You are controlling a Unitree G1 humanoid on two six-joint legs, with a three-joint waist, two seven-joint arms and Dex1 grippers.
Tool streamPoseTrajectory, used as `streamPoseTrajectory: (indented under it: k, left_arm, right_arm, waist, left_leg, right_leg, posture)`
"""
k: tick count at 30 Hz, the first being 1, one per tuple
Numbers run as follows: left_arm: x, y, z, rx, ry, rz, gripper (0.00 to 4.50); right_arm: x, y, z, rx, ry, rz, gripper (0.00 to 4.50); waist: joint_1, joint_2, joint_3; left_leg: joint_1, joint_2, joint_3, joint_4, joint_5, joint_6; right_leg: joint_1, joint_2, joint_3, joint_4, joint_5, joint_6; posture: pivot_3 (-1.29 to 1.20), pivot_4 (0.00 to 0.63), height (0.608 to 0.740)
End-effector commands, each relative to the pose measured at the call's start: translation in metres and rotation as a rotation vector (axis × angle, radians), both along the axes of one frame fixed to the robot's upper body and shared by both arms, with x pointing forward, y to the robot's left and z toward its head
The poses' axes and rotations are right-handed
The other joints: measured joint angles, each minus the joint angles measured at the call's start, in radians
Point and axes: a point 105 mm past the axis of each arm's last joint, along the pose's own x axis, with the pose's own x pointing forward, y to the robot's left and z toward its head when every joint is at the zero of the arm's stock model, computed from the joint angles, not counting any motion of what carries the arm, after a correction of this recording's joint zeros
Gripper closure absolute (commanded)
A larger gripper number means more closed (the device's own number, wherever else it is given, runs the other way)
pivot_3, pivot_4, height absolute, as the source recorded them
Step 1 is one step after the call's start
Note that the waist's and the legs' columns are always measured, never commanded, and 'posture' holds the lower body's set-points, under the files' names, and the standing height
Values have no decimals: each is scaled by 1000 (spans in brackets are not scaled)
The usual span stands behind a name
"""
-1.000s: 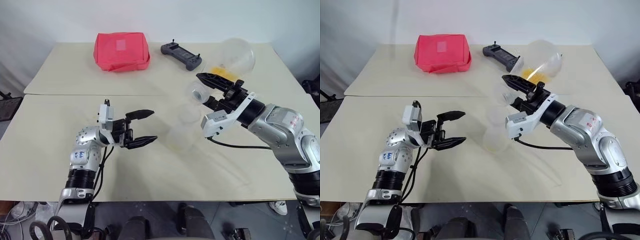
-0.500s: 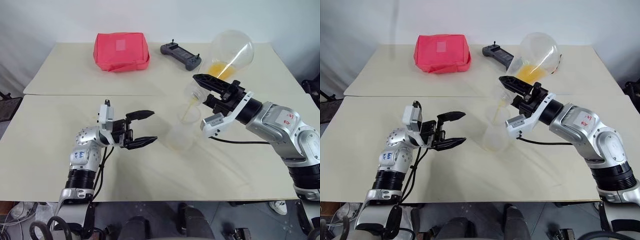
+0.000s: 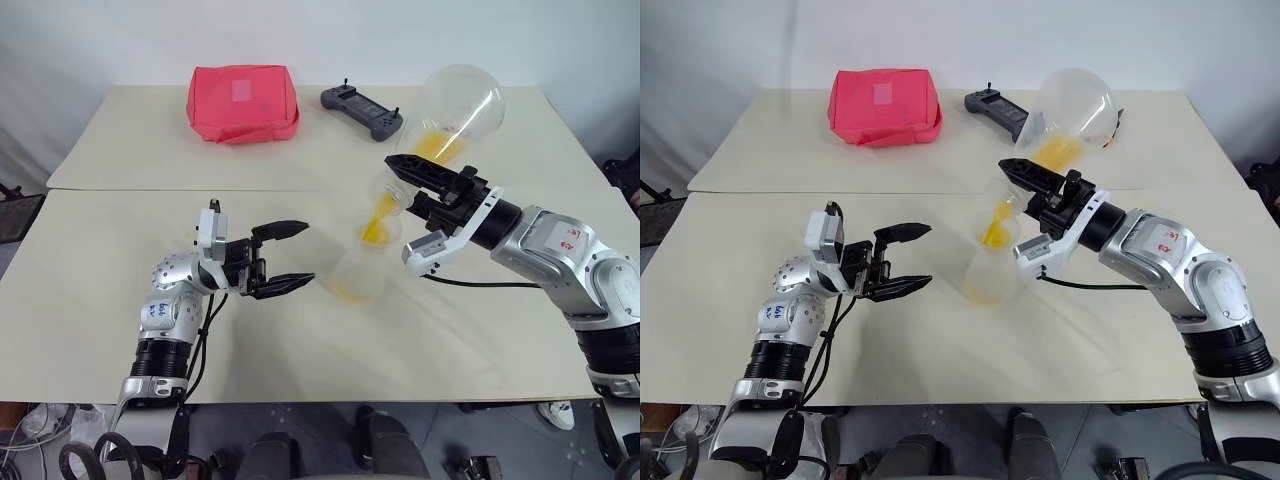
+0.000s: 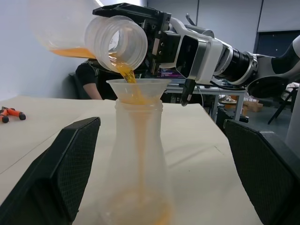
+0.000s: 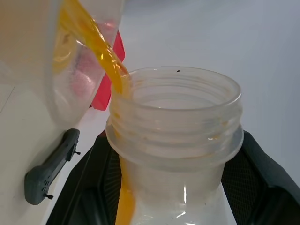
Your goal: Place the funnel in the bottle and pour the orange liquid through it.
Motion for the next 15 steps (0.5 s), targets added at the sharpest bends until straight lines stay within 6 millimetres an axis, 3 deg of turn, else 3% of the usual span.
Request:
streamPoseTrajectory:
  k: [1, 15]
  left_arm:
    - [-3, 0, 9, -6, -42, -16, 0]
    - [-2, 1, 9, -11, -40, -20, 0]
  right_arm:
    - [-4, 0, 15, -5, -67, 17, 2049]
    - [-4, 0, 16, -38, -98, 36, 2049]
  waist:
    - [0, 0, 0]
    - [0, 0, 0]
  left_leg:
    - [0, 0, 0, 0, 0, 0]
    - [0, 0, 0, 0, 0, 0]
  right_leg:
    - [0, 0, 0, 0, 0, 0]
    - [0, 0, 0, 0, 0, 0]
  posture:
    - [0, 150, 740]
    - [0, 150, 740]
